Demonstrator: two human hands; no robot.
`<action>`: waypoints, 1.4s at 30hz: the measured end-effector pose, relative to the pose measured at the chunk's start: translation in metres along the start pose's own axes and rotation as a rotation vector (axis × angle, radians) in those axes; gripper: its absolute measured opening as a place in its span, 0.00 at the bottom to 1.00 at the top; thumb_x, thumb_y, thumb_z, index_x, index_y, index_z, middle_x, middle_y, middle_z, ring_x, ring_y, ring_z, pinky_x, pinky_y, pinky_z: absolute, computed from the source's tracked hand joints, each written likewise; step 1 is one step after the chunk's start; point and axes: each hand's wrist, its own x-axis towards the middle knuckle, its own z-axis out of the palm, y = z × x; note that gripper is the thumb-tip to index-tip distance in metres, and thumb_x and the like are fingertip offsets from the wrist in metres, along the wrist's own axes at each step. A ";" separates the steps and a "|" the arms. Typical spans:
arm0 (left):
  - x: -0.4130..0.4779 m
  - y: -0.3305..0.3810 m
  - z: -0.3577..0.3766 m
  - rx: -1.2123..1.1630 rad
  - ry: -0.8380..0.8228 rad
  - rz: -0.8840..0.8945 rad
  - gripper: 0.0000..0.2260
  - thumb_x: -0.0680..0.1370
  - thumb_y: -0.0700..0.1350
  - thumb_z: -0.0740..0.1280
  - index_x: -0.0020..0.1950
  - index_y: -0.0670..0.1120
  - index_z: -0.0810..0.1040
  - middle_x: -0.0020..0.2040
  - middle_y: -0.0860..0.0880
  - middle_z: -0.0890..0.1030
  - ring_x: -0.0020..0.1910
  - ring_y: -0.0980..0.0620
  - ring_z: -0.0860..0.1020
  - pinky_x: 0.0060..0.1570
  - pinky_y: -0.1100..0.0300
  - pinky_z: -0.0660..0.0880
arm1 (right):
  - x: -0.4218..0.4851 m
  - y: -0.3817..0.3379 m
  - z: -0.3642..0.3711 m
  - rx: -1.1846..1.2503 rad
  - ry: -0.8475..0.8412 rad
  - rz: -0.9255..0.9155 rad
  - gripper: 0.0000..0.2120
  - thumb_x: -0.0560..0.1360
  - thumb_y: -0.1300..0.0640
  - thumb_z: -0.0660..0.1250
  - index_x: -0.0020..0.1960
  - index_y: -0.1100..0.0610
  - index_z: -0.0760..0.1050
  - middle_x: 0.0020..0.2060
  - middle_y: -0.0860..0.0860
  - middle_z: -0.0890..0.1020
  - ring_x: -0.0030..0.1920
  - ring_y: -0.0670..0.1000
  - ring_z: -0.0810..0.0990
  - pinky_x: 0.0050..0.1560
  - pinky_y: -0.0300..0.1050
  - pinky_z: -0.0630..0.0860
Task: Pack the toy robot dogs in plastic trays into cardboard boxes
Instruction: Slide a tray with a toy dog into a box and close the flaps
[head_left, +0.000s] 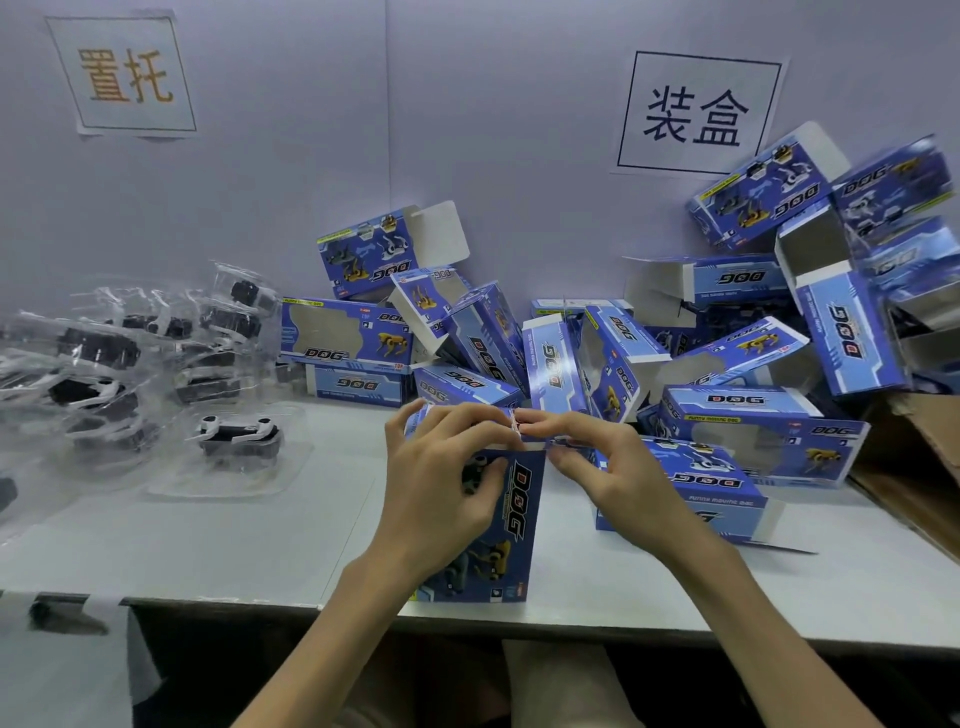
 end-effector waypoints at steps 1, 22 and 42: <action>0.000 0.000 0.000 -0.011 0.003 0.002 0.09 0.73 0.45 0.70 0.51 0.56 0.83 0.54 0.61 0.81 0.57 0.61 0.77 0.69 0.53 0.58 | -0.001 0.001 0.002 -0.018 0.012 0.002 0.13 0.80 0.65 0.65 0.59 0.52 0.82 0.63 0.42 0.81 0.66 0.40 0.76 0.68 0.44 0.72; -0.009 -0.049 -0.032 -0.284 0.048 -0.121 0.08 0.73 0.44 0.73 0.51 0.47 0.86 0.51 0.54 0.85 0.57 0.58 0.81 0.58 0.58 0.78 | -0.005 0.011 0.026 0.024 0.224 -0.051 0.07 0.76 0.63 0.72 0.49 0.51 0.81 0.58 0.43 0.82 0.64 0.44 0.77 0.65 0.52 0.73; -0.005 -0.051 -0.026 -0.512 0.063 -0.297 0.09 0.70 0.45 0.74 0.48 0.54 0.85 0.49 0.51 0.85 0.53 0.51 0.83 0.52 0.53 0.81 | 0.007 0.009 0.051 0.021 0.326 -0.120 0.13 0.74 0.62 0.74 0.54 0.48 0.83 0.51 0.40 0.84 0.64 0.43 0.75 0.65 0.40 0.72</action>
